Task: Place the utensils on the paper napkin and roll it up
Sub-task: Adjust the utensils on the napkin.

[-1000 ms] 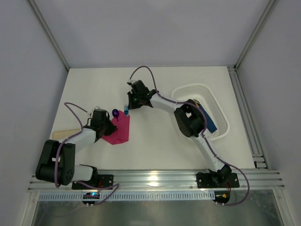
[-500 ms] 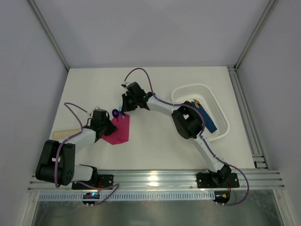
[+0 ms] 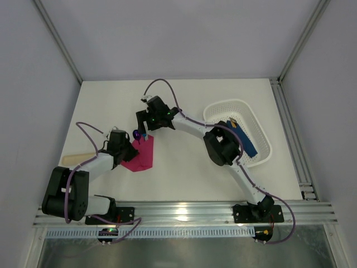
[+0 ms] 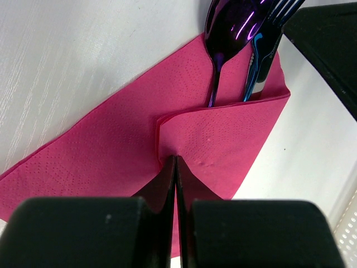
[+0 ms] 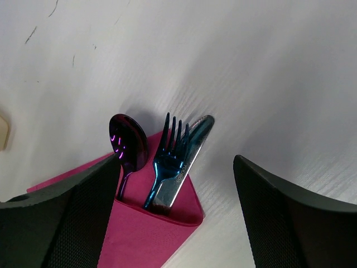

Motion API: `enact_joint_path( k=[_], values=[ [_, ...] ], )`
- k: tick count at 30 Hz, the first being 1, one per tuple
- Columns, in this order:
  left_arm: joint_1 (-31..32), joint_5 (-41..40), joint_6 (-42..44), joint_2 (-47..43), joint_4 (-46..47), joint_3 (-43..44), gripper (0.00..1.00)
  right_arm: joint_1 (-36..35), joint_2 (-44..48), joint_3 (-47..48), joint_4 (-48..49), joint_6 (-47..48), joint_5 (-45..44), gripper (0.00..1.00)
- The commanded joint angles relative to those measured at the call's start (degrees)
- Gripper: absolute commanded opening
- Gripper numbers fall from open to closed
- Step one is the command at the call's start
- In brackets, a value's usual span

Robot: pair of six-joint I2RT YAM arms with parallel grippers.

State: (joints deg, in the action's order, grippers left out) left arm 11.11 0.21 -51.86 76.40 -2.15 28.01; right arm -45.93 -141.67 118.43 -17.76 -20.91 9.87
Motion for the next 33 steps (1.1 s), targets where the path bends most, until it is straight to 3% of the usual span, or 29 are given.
enact_joint_path(
  k=[1,19,33],
  values=[
    [-0.22,-0.56,1.76,0.15,-3.91,-1.47,0.0,-1.52,-0.1,5.4,-3.15,3.32,-3.01,0.86],
    [-0.22,-0.56,1.5,0.15,-3.39,-2.08,0.0,-4.16,-4.85,9.54,-5.71,7.02,-13.65,0.84],
    [-0.22,-0.56,1.5,0.15,-2.86,-2.26,0.0,-4.25,-7.31,12.17,-7.64,7.28,-14.53,0.62]
  ],
)
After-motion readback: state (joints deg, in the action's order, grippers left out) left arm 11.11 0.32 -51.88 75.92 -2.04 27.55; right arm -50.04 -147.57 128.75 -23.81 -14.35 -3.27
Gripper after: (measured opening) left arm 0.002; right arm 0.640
